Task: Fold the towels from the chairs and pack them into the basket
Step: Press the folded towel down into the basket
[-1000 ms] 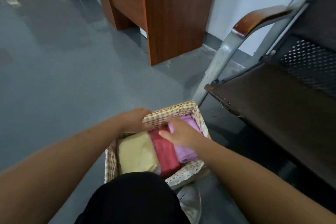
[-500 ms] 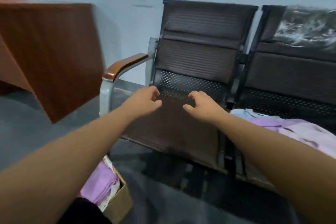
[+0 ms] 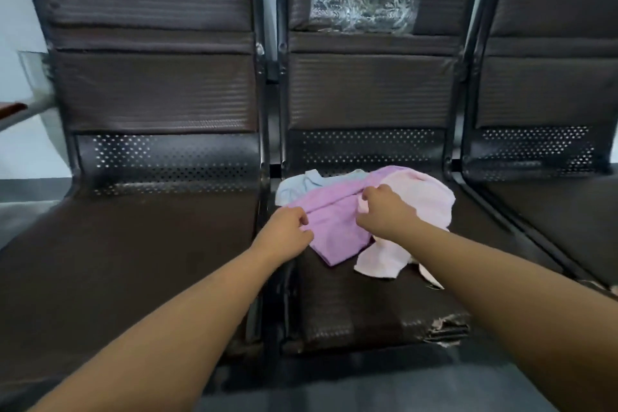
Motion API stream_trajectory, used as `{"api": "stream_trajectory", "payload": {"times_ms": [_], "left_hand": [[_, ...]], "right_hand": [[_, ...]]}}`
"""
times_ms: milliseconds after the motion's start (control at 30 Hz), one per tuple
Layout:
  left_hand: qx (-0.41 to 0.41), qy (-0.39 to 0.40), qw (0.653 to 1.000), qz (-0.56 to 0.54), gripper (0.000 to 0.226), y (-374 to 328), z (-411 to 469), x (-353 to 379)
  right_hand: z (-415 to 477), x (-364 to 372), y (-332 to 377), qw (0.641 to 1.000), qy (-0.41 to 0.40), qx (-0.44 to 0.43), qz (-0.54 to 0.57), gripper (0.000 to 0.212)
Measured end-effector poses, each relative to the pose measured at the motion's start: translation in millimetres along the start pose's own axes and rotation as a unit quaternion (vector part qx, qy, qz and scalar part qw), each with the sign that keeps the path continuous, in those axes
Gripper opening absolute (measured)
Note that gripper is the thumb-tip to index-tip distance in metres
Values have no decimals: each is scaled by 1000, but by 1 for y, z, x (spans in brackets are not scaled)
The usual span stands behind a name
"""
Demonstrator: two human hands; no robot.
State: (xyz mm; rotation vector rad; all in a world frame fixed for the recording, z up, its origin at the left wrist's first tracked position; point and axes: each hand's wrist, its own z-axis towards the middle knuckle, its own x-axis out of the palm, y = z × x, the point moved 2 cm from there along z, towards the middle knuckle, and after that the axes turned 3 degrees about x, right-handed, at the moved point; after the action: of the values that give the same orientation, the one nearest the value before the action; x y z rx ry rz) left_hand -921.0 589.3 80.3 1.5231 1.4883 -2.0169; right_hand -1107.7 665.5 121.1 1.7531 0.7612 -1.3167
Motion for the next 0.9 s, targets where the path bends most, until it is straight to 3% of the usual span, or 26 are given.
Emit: {"api": "stream_trajectory", "payload": {"times_ms": [167,267,333,467,533,600,667,767,833,900], "left_hand": [[-28,35,997,61,63,-3,59,55],[-1,21,985,173,44,-3,75,76],[26,-10,989,143,24,-3,80,78],[-4,-35,999,-36,16,-9,79,57],[19,6,995,-93,16,-19,69,45],[62,87,992,-60,16,-31,52,44],[66,118,990,-31,14,-31,41,52],[16,38,991,-127,25,-34,33,57],[-67,-10,958,-277,46,-45,31,54],[-158,39,863,-479,60,-62,31,53]], "right_hand": [[33,30,-33,1000,9,25,-10,59],[43,46,-41,998,13,20,-55,55],[49,54,-45,998,4,13,-69,51],[51,52,-50,999,-38,3,-11,51],[49,46,-57,997,-65,14,45,49],[49,39,-63,996,-67,39,42,32],[45,32,-69,996,-70,49,35,13],[34,14,-65,987,-104,4,121,32],[20,-7,-55,973,-110,-47,199,32],[0,-25,-43,967,-58,-94,231,28]]}}
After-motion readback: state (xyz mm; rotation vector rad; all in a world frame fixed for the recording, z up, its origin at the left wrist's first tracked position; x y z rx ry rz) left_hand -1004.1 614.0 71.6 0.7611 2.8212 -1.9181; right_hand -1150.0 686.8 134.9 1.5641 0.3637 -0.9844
